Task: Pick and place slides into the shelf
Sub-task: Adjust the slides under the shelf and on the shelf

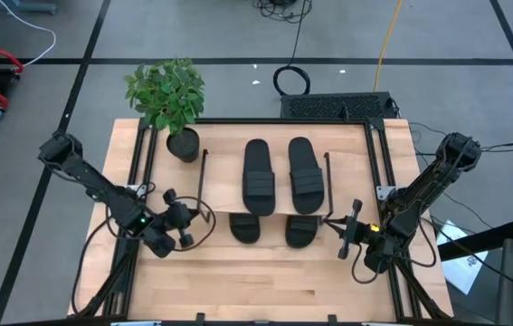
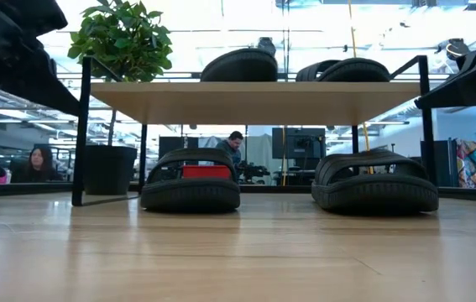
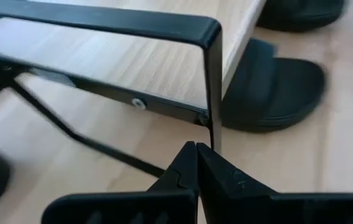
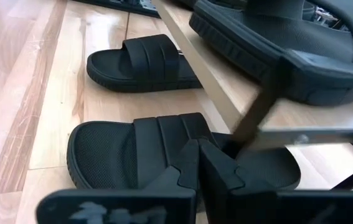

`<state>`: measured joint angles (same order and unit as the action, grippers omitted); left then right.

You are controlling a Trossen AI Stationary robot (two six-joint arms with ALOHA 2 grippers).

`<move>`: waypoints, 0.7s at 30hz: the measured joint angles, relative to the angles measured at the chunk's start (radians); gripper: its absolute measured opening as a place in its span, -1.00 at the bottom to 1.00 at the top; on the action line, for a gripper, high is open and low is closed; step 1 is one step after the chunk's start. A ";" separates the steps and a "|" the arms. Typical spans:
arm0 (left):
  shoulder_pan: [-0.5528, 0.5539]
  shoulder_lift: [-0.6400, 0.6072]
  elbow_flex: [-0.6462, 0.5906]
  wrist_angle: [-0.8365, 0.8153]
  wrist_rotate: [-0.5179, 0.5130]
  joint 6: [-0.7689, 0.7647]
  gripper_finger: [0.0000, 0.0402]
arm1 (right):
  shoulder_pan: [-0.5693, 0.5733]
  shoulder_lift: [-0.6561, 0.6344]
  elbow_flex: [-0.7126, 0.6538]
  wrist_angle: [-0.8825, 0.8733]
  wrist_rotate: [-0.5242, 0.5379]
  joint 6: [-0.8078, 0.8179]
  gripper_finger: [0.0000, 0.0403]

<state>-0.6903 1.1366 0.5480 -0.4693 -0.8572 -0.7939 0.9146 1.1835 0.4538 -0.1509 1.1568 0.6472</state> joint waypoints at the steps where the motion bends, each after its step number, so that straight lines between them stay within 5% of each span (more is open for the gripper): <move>1: -0.001 0.000 0.000 0.020 0.015 0.016 -1.00 | 0.000 0.000 0.000 0.000 0.000 0.000 -1.00; 21: -0.002 0.000 0.000 0.016 0.072 0.025 -1.00 | 0.000 0.000 0.000 0.005 -0.010 0.004 -1.00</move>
<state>-0.6923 1.1366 0.5480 -0.4529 -0.7853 -0.7693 0.9150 1.1835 0.4538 -0.1459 1.1471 0.6512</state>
